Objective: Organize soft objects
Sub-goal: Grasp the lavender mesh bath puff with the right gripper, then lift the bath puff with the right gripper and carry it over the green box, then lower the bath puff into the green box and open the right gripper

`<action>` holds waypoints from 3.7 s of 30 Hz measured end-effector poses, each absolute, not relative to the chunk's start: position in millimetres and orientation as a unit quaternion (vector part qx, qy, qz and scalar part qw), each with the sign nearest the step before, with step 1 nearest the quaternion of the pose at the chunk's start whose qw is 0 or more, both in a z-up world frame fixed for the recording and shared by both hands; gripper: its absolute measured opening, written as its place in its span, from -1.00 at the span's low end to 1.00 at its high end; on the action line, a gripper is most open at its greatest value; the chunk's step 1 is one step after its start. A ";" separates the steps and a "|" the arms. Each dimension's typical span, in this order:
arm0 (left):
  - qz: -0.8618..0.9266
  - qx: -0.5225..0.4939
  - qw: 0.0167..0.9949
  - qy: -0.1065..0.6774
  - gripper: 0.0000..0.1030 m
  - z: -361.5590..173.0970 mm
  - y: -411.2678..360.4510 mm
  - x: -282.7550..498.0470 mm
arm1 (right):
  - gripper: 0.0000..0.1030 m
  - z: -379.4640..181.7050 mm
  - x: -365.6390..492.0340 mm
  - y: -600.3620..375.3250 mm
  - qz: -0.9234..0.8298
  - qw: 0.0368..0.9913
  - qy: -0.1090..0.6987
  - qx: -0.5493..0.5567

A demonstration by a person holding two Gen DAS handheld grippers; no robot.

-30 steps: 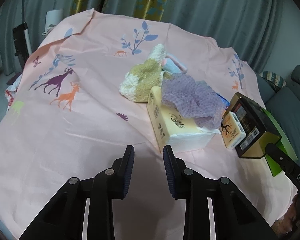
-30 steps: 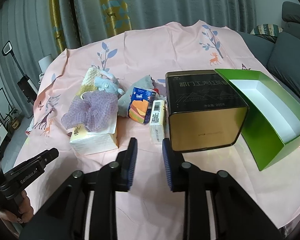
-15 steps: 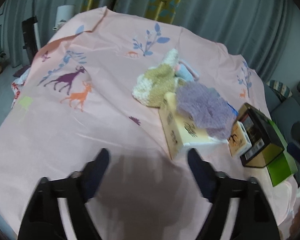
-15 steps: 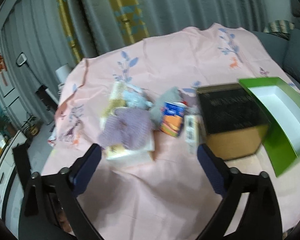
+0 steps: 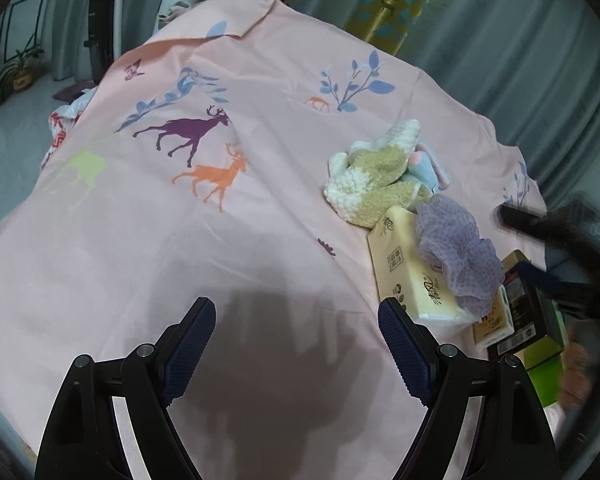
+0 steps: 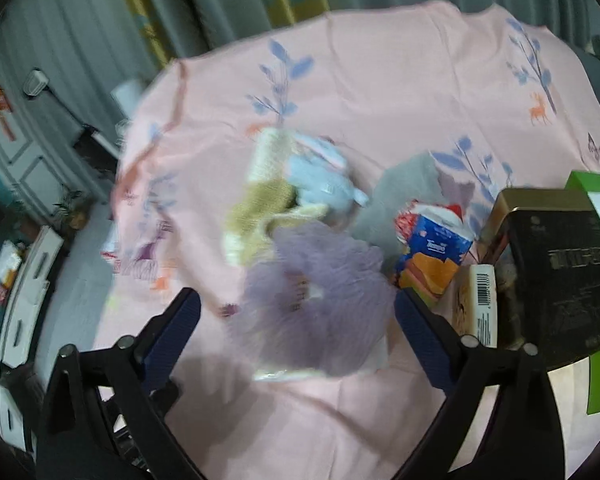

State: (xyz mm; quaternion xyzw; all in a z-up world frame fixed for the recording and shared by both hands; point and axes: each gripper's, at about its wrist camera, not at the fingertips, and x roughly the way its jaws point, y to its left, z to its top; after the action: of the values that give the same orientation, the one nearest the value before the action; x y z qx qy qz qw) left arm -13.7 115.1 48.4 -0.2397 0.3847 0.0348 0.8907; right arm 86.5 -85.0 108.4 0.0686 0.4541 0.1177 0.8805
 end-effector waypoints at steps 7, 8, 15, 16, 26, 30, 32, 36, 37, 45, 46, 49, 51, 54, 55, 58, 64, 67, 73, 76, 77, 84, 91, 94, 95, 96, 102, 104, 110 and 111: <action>0.017 -0.243 0.889 0.387 0.63 49.0 111.1 -11.5 | -0.76 71.3 103.2 -102.2 0.081 0.859 0.499 0.080; 0.012 -0.242 0.890 0.386 0.63 49.8 109.6 -12.0 | -0.79 73.3 100.3 -107.4 0.093 0.858 0.495 0.096; -0.080 -0.264 0.897 0.346 0.63 64.1 98.9 -22.7 | -0.81 113.7 28.9 -141.5 0.137 0.879 0.441 0.120; -0.100 -0.265 0.895 0.344 0.63 65.7 94.9 -23.5 | -0.80 114.8 19.0 -147.0 0.139 0.878 0.441 0.123; -0.234 -0.187 0.863 0.407 0.60 54.3 12.8 -29.7 | 0.29 60.9 -32.5 -197.8 0.072 0.844 0.509 0.154; -0.254 -0.151 0.859 0.418 0.45 50.6 -8.5 -34.5 | 0.36 65.1 -37.2 -215.2 0.068 0.846 0.494 0.190; -0.264 -0.137 0.855 0.426 0.40 46.3 -18.0 -37.7 | 0.38 64.1 -37.8 -216.4 0.081 0.843 0.491 0.203; -0.266 -0.128 0.843 0.449 -0.01 30.4 -30.3 -38.2 | 0.38 51.1 -29.8 -207.1 0.107 0.830 0.503 0.213; -0.264 -0.126 0.840 0.456 -0.28 25.9 -32.3 -37.4 | 0.38 46.0 -28.0 -206.9 0.106 0.825 0.511 0.215; -0.276 -0.115 0.841 0.450 -0.64 28.9 -53.4 -36.3 | -0.48 32.6 -21.2 -192.7 0.136 0.807 0.525 0.236; -0.283 -0.110 0.843 0.443 -0.64 35.7 -58.1 -37.5 | -0.48 36.0 -22.7 -196.4 0.138 0.809 0.519 0.239; -0.299 -0.094 0.855 0.412 -0.64 63.0 -74.3 -39.1 | -0.48 57.1 -29.3 -213.4 0.139 0.821 0.491 0.255; -0.311 -0.086 0.862 0.392 -0.64 85.6 -88.9 -35.9 | -0.48 80.5 -33.7 -232.3 0.141 0.832 0.461 0.275; -0.337 -0.075 0.868 0.358 -0.64 120.7 -116.3 -30.4 | -0.48 118.3 -39.1 -258.8 0.132 0.857 0.412 0.280; -0.346 -0.068 0.872 0.341 -0.64 133.3 -127.8 -29.2 | -0.48 129.4 -41.4 -268.1 0.127 0.866 0.395 0.279; -0.369 -0.057 0.875 0.308 -0.64 158.5 -159.0 -20.9 | -0.48 160.7 -44.3 -297.8 0.106 0.888 0.349 0.279; -0.405 -0.031 0.869 0.283 -0.64 180.0 -217.9 2.3 | -0.48 184.7 -43.6 -354.5 0.081 0.910 0.290 0.285; -0.425 -0.038 0.858 0.288 -0.64 174.3 -239.2 11.4 | -0.48 184.2 -42.3 -379.2 0.061 0.913 0.279 0.291; -0.439 -0.004 0.844 0.309 -0.64 155.0 -286.5 21.3 | -0.48 159.1 -39.2 -415.8 -0.003 0.909 0.281 0.308; -0.435 -0.006 0.839 0.327 -0.64 142.7 -299.9 29.7 | -0.48 146.7 -36.4 -431.3 -0.006 0.899 0.283 0.335; -0.436 -0.009 0.836 0.333 -0.64 139.3 -302.4 29.2 | -0.48 142.5 -35.7 -436.1 -0.009 0.895 0.284 0.342; -0.430 -0.009 0.823 0.371 -0.64 113.8 -321.2 37.3 | -0.47 121.9 -29.5 -449.3 -0.050 0.878 0.306 0.366; -0.428 -0.004 0.812 0.398 -0.64 100.1 -330.3 41.5 | -0.43 114.6 -32.7 -459.5 -0.079 0.870 0.311 0.375; -0.424 -0.002 0.810 0.405 -0.64 96.4 -333.7 41.3 | -0.43 109.3 -33.9 -465.5 -0.093 0.861 0.320 0.383; -0.421 0.001 0.811 0.405 -0.64 95.4 -334.2 40.3 | -0.42 108.3 -35.0 -467.0 -0.099 0.861 0.320 0.384; -0.419 0.005 0.813 0.405 -0.64 94.7 -335.4 39.6 | -0.39 107.1 -36.0 -469.1 -0.102 0.858 0.322 0.387; -0.412 0.017 0.821 0.394 -0.42 95.8 -332.1 36.0 | 0.11 104.9 -43.6 -476.6 -0.101 0.850 0.316 0.409; -0.412 0.012 0.825 0.387 -0.16 96.6 -327.4 35.3 | 0.21 107.4 -46.0 -476.3 -0.097 0.852 0.309 0.410; -0.408 0.023 0.832 0.376 0.49 106.3 -318.9 29.8 | 0.77 114.8 -53.7 -474.4 -0.105 0.856 0.296 0.410; -0.410 0.024 0.833 0.371 0.50 108.8 -317.2 27.2 | 0.77 115.8 -56.2 -474.4 -0.107 0.857 0.291 0.412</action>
State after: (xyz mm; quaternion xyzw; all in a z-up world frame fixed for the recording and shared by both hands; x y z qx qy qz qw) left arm 27.2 -317.2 108.8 0.0240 0.3709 -0.4103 0.8328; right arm -56.2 -474.4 115.8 0.4120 0.2908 -0.1067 0.8569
